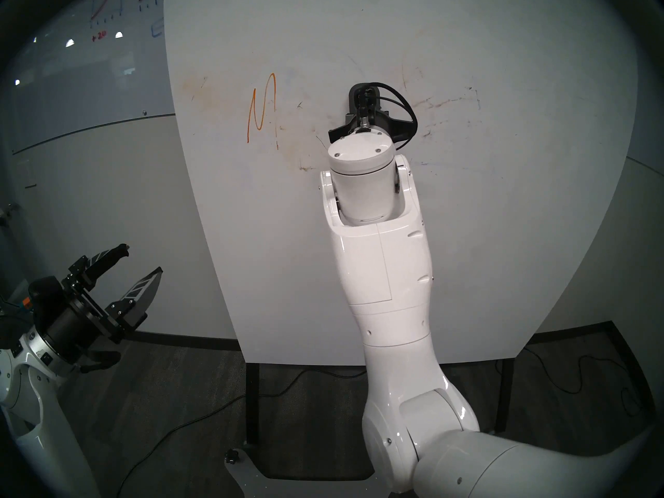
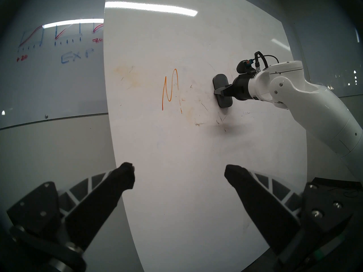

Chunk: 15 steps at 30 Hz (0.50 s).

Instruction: Erase all marks on the whiteboard with the eraser

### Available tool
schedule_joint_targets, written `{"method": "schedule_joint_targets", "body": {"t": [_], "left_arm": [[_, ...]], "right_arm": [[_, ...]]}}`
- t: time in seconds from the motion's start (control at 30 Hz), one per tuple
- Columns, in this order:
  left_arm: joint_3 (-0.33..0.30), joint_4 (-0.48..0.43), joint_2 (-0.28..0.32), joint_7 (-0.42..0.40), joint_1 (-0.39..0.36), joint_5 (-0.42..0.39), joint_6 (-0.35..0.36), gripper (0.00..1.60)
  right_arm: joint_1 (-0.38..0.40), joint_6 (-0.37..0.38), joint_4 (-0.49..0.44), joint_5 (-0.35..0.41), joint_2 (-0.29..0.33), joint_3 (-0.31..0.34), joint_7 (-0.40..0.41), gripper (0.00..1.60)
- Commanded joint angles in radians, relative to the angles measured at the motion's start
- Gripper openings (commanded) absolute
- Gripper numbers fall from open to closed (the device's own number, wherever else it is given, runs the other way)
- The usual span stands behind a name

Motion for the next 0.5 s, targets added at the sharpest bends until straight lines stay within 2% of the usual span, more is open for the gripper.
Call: {"method": "schedule_joint_targets", "body": {"t": [0.0,0.47], "left_arm": [[0.003,-0.019,0.002,0.002,0.001,-0.009,0.003,1.6],[0.003,-0.019,0.002,0.003,0.001,-0.01,0.003,1.6]], "right_arm": [[-0.047,0.013,-0.002,0.0,0.039,0.042,0.003,0.0],[-0.111,0.024,-0.066,0.005,-0.021,-0.058,0.016,0.0]]}}
